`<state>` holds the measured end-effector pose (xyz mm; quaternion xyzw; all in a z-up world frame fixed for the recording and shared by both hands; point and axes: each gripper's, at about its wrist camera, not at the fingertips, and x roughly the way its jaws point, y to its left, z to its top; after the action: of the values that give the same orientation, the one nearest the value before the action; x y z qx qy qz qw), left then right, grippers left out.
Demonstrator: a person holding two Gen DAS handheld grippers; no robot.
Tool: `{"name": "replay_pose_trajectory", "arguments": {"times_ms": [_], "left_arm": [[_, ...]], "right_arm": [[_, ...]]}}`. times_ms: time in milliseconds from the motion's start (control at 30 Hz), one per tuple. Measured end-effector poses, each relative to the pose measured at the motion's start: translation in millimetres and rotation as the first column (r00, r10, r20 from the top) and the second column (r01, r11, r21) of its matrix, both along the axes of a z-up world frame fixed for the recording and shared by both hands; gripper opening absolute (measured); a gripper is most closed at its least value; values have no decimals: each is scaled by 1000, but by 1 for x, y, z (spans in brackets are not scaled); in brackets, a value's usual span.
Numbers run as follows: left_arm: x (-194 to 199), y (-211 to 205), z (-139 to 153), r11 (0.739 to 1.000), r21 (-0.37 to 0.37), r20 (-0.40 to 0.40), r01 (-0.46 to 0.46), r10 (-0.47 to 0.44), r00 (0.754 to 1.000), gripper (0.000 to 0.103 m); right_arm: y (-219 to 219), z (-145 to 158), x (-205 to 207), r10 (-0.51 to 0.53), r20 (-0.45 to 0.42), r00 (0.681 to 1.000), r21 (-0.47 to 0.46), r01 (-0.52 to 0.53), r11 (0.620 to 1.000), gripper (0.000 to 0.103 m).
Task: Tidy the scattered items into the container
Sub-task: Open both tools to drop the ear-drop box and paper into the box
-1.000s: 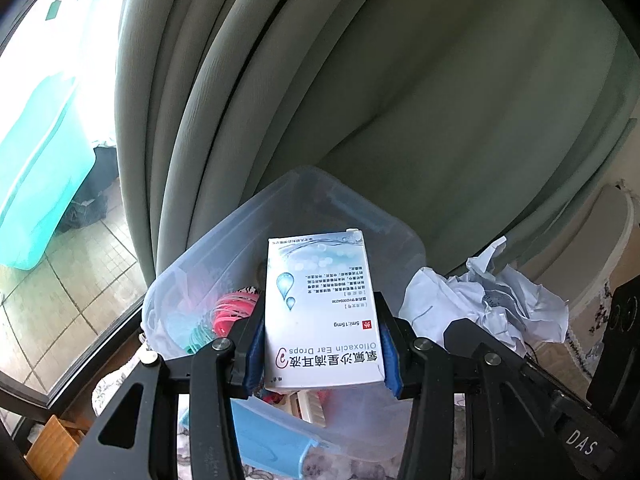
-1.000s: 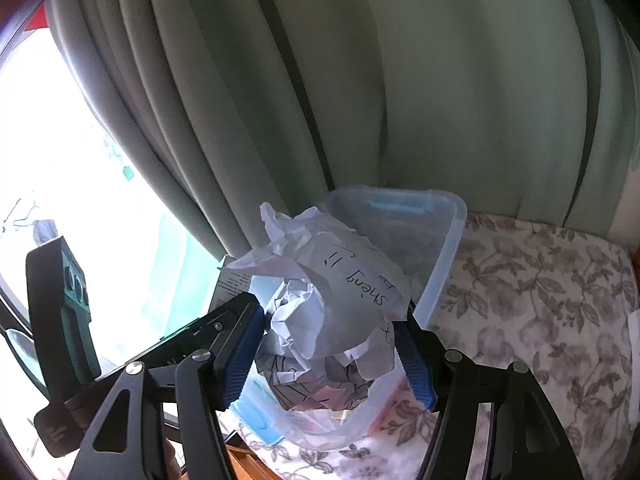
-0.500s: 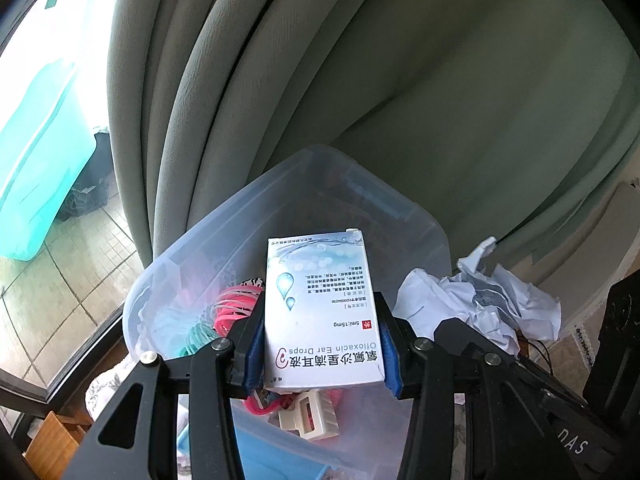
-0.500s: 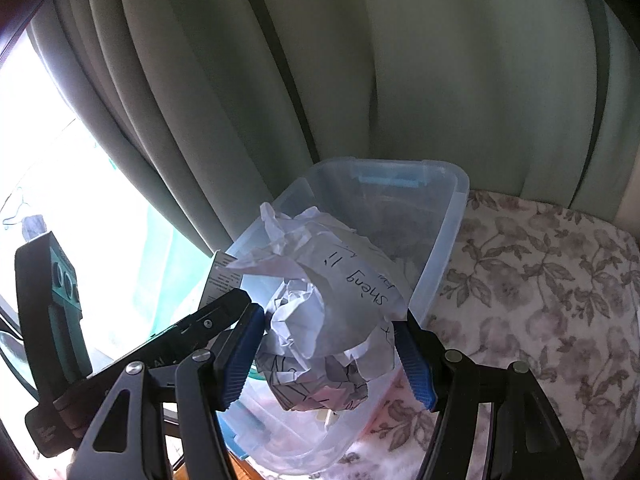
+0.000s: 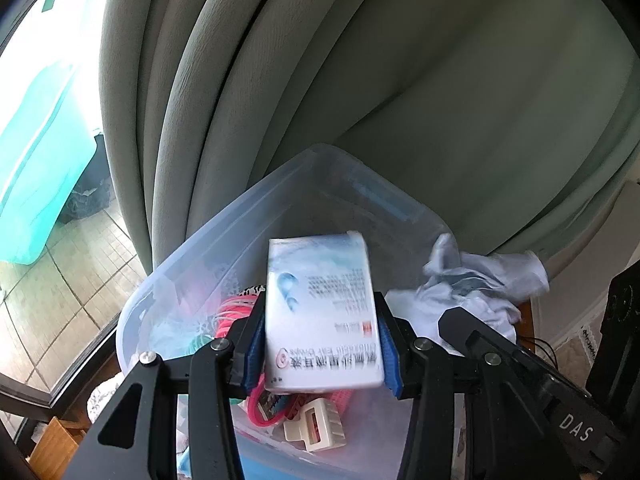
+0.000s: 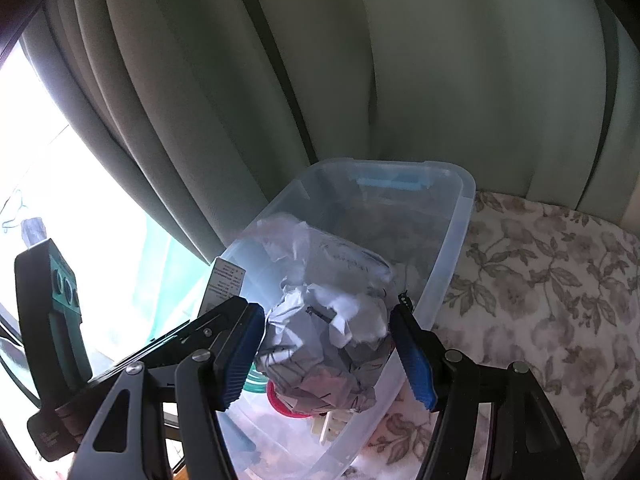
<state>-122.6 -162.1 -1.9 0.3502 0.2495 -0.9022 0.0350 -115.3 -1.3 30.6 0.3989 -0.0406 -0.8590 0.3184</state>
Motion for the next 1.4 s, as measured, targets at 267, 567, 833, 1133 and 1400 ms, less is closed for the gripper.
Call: {"name": "replay_pose_trajectory", "arguments": {"times_ms": [267,567,833,1133,1400], "left_arm": [[13,3,-8,1000,-15,3,-1,1,1000,59],[56,6,15,1000,-30,-5,2,-2,1000,67],[67,13,26,999,-44,-8,16,-16,1000,73],[75,33,28,991,-121,6,51,-51,999,81],[80,46,35,987,-143,-11,75,-78,997,88]], "right_arm": [[2,1,-2,-5,2,1000,5,5,1000,70],[7,-10,2,-10,-2,1000,11,10,1000,70],[13,-14,14,-10,-7,1000,28,10,1000,70],[39,-3,41,-26,-4,1000,18,26,1000,70],[56,-1,57,-53,7,999,8,53,999,70]]}}
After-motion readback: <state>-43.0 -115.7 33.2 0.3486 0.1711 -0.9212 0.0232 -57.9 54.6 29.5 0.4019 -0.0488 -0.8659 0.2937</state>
